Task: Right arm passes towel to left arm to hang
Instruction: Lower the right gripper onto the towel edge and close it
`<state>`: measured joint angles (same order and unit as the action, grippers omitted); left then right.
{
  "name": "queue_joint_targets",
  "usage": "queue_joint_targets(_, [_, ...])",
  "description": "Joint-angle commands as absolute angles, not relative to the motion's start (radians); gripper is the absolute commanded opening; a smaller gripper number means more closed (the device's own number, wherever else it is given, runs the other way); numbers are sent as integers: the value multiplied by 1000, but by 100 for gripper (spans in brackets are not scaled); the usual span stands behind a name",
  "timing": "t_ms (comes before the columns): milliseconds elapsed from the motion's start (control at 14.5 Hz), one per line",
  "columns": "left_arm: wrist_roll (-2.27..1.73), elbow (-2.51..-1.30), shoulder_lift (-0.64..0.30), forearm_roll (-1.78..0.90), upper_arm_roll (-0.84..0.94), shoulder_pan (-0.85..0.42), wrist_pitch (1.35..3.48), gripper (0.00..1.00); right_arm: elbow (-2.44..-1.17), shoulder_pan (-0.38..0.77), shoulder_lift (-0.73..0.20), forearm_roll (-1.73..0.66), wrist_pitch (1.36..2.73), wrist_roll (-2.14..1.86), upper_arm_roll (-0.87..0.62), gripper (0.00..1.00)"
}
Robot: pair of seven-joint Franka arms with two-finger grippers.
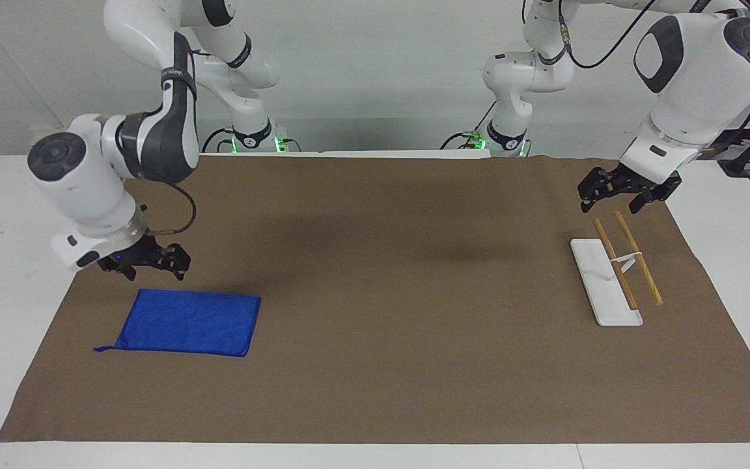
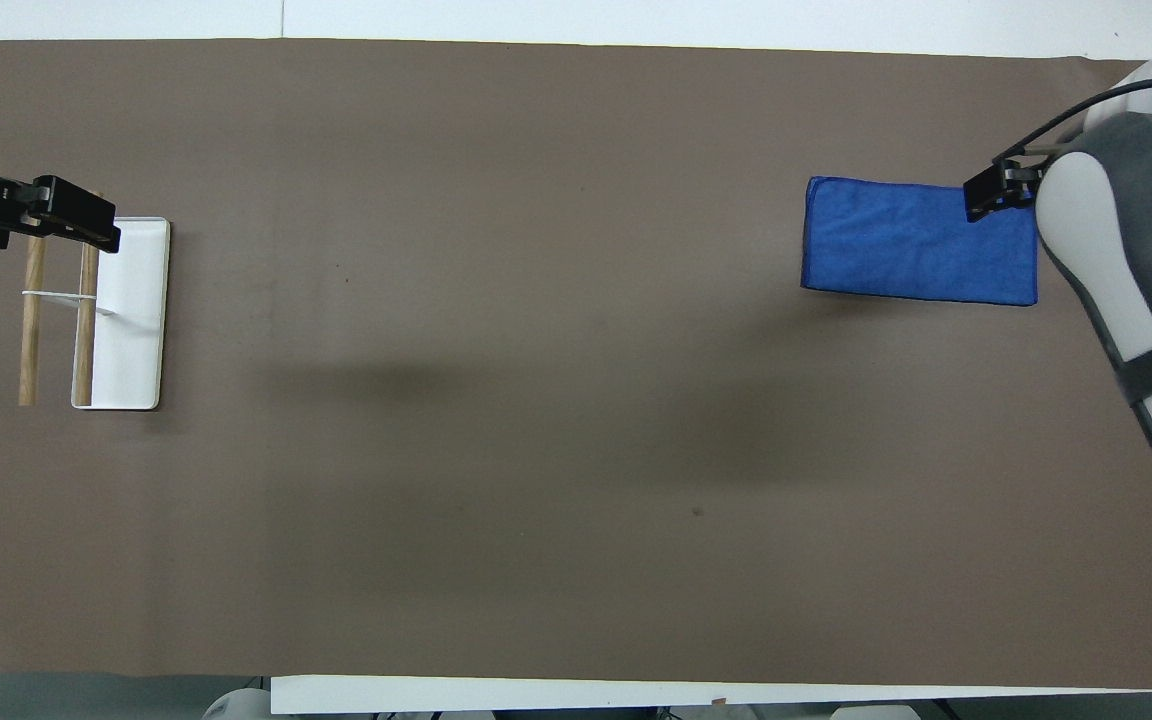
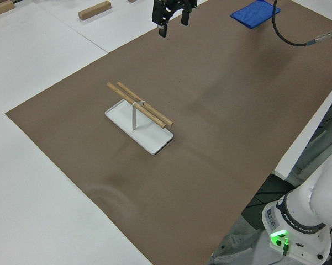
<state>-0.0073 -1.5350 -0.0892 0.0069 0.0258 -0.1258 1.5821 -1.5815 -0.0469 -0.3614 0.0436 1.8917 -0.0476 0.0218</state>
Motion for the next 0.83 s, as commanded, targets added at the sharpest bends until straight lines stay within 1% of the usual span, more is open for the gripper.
queue_joint_targets(0, [-8, -1552, -72, 23, 31, -126, 1583, 99, -1598, -61, -419, 14, 1954, -34, 14, 100])
queue_joint_targets(138, [-8, -1552, -72, 23, 31, -126, 1580, 99, -1656, -61, -425, 26, 2032, -35, 14, 100])
queue_joint_targets(344, [-8, -1552, -74, 23, 32, -126, 1580, 99, -1701, -72, -466, 26, 2129, -38, 14, 98])
queue_joint_targets(482, [-8, -1552, -72, 23, 32, -126, 1580, 99, -1703, -69, -472, 26, 2143, -37, 14, 94])
queue_joint_targets(550, [-8, -1552, -74, 23, 32, -126, 1578, 99, -1706, -68, -472, 26, 2149, -37, 14, 93])
queue_joint_targets(757, [-8, -1554, -74, 23, 32, -126, 1577, 99, -1749, -60, -472, 26, 2224, -37, 14, 93])
